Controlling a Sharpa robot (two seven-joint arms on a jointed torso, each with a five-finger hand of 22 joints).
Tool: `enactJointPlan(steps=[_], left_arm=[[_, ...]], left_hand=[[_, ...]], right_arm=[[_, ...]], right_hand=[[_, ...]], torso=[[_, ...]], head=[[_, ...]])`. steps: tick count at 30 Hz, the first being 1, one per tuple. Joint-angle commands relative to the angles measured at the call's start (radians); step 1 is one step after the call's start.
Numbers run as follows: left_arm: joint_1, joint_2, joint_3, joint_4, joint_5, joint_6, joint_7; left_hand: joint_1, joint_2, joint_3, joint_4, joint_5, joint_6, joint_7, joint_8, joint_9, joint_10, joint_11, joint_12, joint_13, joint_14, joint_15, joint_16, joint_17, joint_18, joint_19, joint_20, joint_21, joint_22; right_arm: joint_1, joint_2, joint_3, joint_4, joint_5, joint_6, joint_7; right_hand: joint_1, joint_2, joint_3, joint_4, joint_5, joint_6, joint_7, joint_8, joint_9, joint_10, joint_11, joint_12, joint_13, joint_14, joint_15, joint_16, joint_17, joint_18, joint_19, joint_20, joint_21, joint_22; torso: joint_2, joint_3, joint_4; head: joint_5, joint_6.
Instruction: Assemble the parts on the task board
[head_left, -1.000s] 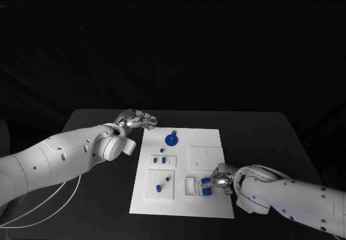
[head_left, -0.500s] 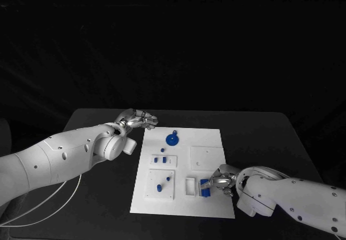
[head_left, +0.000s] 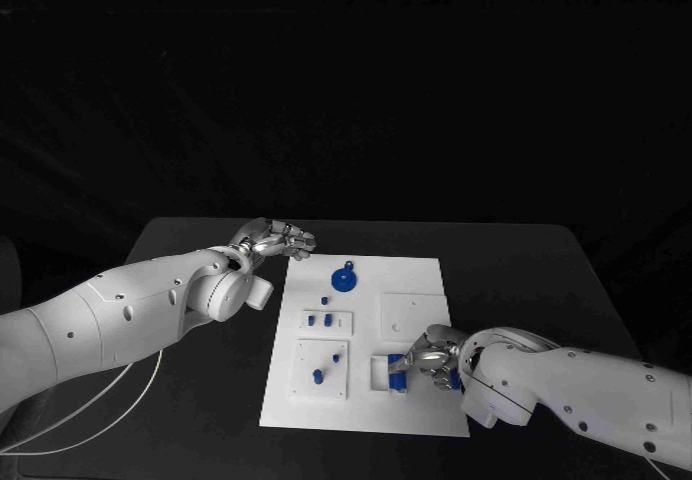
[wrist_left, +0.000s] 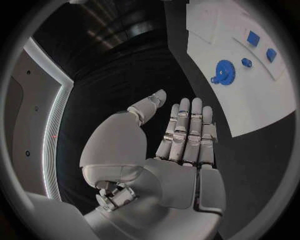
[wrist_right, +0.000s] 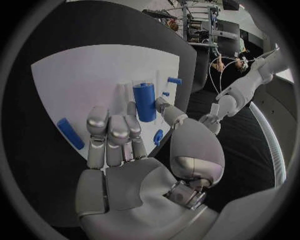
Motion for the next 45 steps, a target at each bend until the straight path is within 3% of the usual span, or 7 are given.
enactJointPlan(steps=[1,12,29,45], left_arm=[[0.001,0.003,0.001,0.003,0.002,0.012,0.004],[0.002,0.006,0.001,0.004,0.001,0.015,0.001],[0.002,0.005,0.001,0.004,0.001,0.014,-0.002],[0.003,0.006,0.001,0.003,0.001,0.014,-0.004]], left_hand=[[-0.003,-0.002,-0.006,-0.002,-0.004,-0.009,-0.001,0.005,-0.002,-0.007,-0.002,-0.005,-0.002,0.006,0.003,-0.004,0.002,-0.002,0.002,0.001,-0.004,0.001],[-0.003,-0.003,-0.007,-0.002,-0.004,-0.010,-0.001,0.005,-0.002,-0.008,-0.002,-0.006,-0.002,0.006,0.004,-0.005,0.003,-0.003,0.002,0.001,-0.004,0.002],[-0.003,-0.004,-0.008,-0.001,-0.004,-0.010,0.000,0.005,-0.002,-0.009,-0.002,-0.006,-0.003,0.005,0.004,-0.008,0.004,-0.003,0.001,0.001,-0.006,0.003],[-0.003,-0.005,-0.008,0.000,-0.004,-0.011,0.000,0.005,-0.002,-0.010,-0.001,-0.007,-0.004,0.004,0.005,-0.009,0.005,-0.003,0.000,0.002,-0.006,0.003]], right_arm=[[0.001,0.017,0.000,-0.009,0.012,0.016,-0.005],[0.001,0.057,-0.001,-0.042,0.010,0.028,-0.006],[0.001,0.065,-0.005,-0.047,-0.030,0.066,-0.016],[0.001,0.073,-0.006,-0.054,-0.032,0.054,-0.013]], right_hand=[[-0.003,-0.013,-0.002,0.006,-0.003,0.018,0.010,-0.005,-0.001,0.005,-0.002,-0.005,-0.002,-0.001,-0.009,-0.004,0.001,0.079,0.000,0.003,0.006,0.015],[-0.013,-0.024,0.001,0.016,-0.004,0.017,0.010,-0.008,0.000,-0.001,-0.002,-0.012,-0.006,-0.002,-0.009,-0.006,0.001,0.079,0.000,0.002,0.004,0.014],[-0.015,-0.025,0.002,0.019,-0.004,0.015,0.010,-0.009,0.000,-0.006,-0.002,-0.017,-0.008,-0.002,-0.009,-0.007,0.001,0.079,0.000,0.002,0.004,0.014],[-0.024,-0.041,0.003,0.030,-0.004,0.011,0.012,-0.013,0.000,-0.016,0.000,-0.025,-0.013,-0.003,-0.008,-0.010,0.001,0.079,-0.002,0.001,0.002,0.013]], torso=[[0.000,-0.0004,0.0004],[0.000,-0.0001,0.0004],[0.000,0.0009,-0.0005],[0.001,0.0007,-0.0012]], head=[[0.002,-0.001],[0.006,-0.004],[0.012,-0.005],[0.018,-0.007]])
